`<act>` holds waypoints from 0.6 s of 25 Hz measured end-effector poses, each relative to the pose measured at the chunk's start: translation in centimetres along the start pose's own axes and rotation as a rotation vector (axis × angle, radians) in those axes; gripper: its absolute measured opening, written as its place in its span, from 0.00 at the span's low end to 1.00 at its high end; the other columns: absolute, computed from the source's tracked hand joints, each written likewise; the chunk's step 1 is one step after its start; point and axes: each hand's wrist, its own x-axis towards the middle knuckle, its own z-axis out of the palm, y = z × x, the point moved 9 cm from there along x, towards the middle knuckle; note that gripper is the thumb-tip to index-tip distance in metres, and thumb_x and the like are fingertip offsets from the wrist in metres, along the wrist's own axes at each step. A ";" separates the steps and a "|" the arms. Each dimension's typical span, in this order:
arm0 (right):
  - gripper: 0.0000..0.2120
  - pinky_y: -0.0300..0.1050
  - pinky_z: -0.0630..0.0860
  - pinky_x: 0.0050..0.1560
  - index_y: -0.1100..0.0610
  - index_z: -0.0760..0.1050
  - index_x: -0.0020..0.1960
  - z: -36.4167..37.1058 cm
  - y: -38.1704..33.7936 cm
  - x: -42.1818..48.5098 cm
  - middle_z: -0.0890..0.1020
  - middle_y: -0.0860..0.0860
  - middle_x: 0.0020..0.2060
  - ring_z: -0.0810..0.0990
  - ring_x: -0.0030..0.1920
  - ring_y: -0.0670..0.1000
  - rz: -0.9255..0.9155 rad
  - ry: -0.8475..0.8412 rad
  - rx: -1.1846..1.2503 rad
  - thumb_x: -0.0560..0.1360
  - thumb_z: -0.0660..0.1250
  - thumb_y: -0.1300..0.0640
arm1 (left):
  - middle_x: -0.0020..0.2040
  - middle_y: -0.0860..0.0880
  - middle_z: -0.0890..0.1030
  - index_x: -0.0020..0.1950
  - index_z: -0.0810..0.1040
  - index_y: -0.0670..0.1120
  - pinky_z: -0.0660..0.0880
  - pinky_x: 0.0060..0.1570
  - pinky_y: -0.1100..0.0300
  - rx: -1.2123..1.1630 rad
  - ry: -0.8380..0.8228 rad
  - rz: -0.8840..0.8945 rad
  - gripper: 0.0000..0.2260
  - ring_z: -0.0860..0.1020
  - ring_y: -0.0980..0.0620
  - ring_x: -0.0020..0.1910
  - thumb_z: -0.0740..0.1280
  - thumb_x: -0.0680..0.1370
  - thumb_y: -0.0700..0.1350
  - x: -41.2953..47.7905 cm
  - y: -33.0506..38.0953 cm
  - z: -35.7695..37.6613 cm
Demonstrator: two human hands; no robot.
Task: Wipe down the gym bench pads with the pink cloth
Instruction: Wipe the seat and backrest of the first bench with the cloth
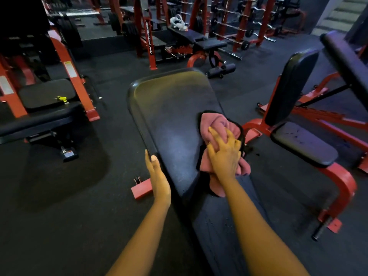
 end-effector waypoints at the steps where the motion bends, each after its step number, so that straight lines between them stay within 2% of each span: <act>1: 0.22 0.60 0.69 0.55 0.40 0.71 0.66 -0.1 1.8 0.7 0.68 0.54 0.69 0.68 0.61 0.63 0.034 -0.014 -0.009 0.72 0.61 0.47 | 0.76 0.56 0.58 0.76 0.52 0.56 0.50 0.64 0.65 0.026 0.054 0.025 0.22 0.57 0.60 0.72 0.47 0.82 0.55 0.0 -0.1 0.0; 5: 0.22 0.58 0.67 0.59 0.41 0.69 0.68 -0.8 6.1 2.1 0.67 0.55 0.68 0.67 0.61 0.63 0.222 0.029 0.081 0.75 0.64 0.51 | 0.73 0.51 0.65 0.75 0.57 0.51 0.61 0.67 0.61 0.085 0.196 0.129 0.21 0.65 0.54 0.71 0.52 0.82 0.52 0.8 -0.5 -0.4; 8: 0.21 0.60 0.70 0.54 0.42 0.71 0.66 0.0 4.7 -0.6 0.69 0.56 0.68 0.69 0.57 0.64 0.181 0.068 0.057 0.74 0.64 0.51 | 0.74 0.50 0.65 0.75 0.57 0.50 0.61 0.69 0.60 0.073 0.191 0.161 0.22 0.64 0.53 0.71 0.53 0.82 0.53 0.6 -0.4 -0.2; 11: 0.21 0.57 0.73 0.47 0.41 0.72 0.64 1.3 1.3 -6.3 0.72 0.55 0.67 0.73 0.52 0.62 0.047 0.068 0.021 0.72 0.61 0.48 | 0.73 0.51 0.65 0.74 0.58 0.51 0.60 0.69 0.60 -0.016 0.123 0.124 0.24 0.64 0.54 0.71 0.54 0.80 0.57 0.3 -0.5 0.1; 14: 0.24 0.52 0.72 0.46 0.38 0.67 0.68 2.5 -1.6 -12.4 0.71 0.53 0.66 0.71 0.55 0.57 -0.063 -0.001 -0.053 0.72 0.57 0.44 | 0.72 0.52 0.68 0.73 0.63 0.55 0.62 0.71 0.51 -0.077 -0.094 -0.045 0.32 0.67 0.53 0.71 0.57 0.73 0.70 1.2 -2.0 0.3; 15: 0.24 0.51 0.72 0.46 0.37 0.65 0.68 2.8 -2.0 -14.5 0.71 0.53 0.66 0.70 0.56 0.56 -0.096 -0.021 -0.070 0.72 0.57 0.44 | 0.72 0.52 0.68 0.73 0.63 0.56 0.63 0.70 0.51 -0.086 -0.148 -0.085 0.33 0.67 0.53 0.70 0.56 0.73 0.70 0.6 -2.1 0.0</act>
